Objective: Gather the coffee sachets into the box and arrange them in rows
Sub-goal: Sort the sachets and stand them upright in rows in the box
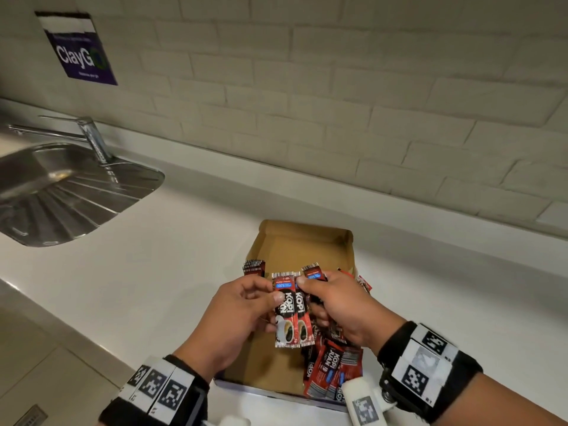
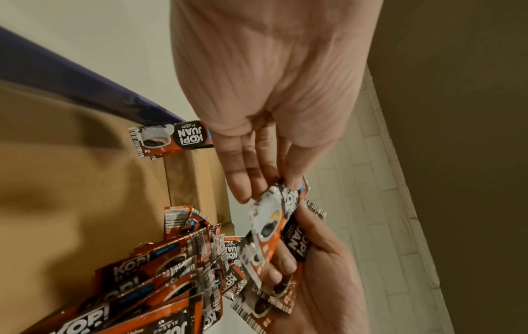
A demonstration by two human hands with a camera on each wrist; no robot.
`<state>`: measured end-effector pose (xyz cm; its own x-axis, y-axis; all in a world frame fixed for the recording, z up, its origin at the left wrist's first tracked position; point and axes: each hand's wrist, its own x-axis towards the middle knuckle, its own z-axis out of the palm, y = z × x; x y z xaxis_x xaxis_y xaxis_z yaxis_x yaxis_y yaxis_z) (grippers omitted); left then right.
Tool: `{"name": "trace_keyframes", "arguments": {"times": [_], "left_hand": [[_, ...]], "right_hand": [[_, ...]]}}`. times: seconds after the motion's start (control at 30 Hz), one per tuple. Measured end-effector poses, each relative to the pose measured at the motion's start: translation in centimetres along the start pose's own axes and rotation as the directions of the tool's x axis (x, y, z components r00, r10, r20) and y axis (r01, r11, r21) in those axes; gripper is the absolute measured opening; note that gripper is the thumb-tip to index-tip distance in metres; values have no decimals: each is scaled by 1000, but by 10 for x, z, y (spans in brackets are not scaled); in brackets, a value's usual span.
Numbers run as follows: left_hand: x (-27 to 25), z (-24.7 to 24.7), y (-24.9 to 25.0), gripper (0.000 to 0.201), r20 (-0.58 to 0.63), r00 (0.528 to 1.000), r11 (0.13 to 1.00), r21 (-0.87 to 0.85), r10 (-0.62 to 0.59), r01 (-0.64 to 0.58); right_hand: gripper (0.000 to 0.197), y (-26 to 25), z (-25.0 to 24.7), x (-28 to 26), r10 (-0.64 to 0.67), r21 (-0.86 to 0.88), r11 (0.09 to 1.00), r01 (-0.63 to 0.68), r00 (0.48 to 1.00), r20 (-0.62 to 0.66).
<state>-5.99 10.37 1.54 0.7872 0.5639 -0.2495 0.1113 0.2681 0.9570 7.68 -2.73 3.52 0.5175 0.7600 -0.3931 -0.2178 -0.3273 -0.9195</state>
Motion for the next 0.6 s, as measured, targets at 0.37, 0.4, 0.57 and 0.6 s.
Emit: {"name": "trace_keyframes", "arguments": {"times": [0.37,0.4,0.57,0.6], "left_hand": [[-2,-4,-6,10,-37,999,995,95,30,-26],[-2,-6,-4,13,-46,998,996,80,31,-27],[1,-13,-2,10,-74,996,999,19,48,-47],[2,-13,-2,8,-80,995,999,8,50,-50]], "right_hand": [[19,2,1,8,68,172,981,-92,987,145],[22,2,0,10,83,277,952,-133,979,184],[40,-5,-11,12,73,427,891,-153,977,198],[36,-7,-13,12,64,433,889,-146,978,197]]}}
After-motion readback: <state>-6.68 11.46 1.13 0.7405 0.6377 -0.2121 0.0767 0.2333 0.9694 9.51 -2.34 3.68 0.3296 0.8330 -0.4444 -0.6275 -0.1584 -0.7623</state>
